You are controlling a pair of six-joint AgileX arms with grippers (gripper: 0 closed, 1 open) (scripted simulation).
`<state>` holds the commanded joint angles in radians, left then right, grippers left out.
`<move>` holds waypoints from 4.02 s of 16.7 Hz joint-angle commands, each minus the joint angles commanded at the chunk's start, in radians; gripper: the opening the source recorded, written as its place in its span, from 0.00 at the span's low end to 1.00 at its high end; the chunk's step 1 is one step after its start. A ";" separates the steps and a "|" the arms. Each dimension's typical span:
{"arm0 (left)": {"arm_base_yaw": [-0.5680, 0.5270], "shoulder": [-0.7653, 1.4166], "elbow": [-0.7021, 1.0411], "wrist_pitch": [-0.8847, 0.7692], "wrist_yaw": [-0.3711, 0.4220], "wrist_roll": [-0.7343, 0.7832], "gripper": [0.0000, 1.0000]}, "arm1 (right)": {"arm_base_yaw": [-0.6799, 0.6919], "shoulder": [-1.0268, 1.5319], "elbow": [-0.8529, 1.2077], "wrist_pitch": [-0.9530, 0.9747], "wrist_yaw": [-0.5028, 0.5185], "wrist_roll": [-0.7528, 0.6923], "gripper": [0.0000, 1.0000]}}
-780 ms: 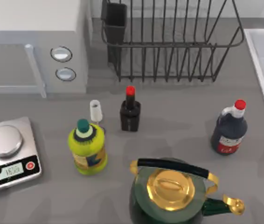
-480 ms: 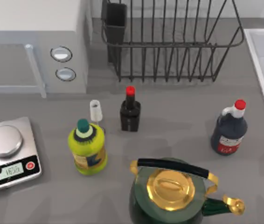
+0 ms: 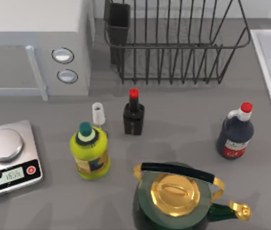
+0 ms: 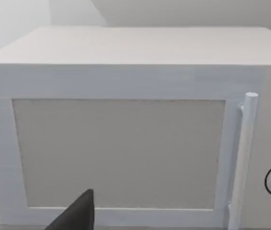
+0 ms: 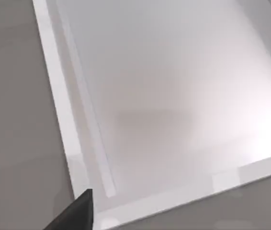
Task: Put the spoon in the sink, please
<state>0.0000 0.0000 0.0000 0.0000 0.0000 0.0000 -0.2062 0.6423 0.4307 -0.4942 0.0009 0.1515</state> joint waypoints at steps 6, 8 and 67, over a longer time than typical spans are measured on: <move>0.000 0.000 0.000 0.000 0.000 0.000 1.00 | -0.150 0.520 0.313 -0.361 0.001 0.110 1.00; 0.000 0.000 0.000 0.000 0.000 0.000 1.00 | -0.187 0.646 0.390 -0.450 0.001 0.137 1.00; 0.000 0.000 0.000 0.000 0.000 0.000 1.00 | -0.230 0.786 0.526 -0.576 0.013 0.170 0.00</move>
<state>0.0000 0.0000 0.0000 0.0000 0.0000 0.0000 -0.4361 1.4281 0.9563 -1.0706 0.0142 0.3211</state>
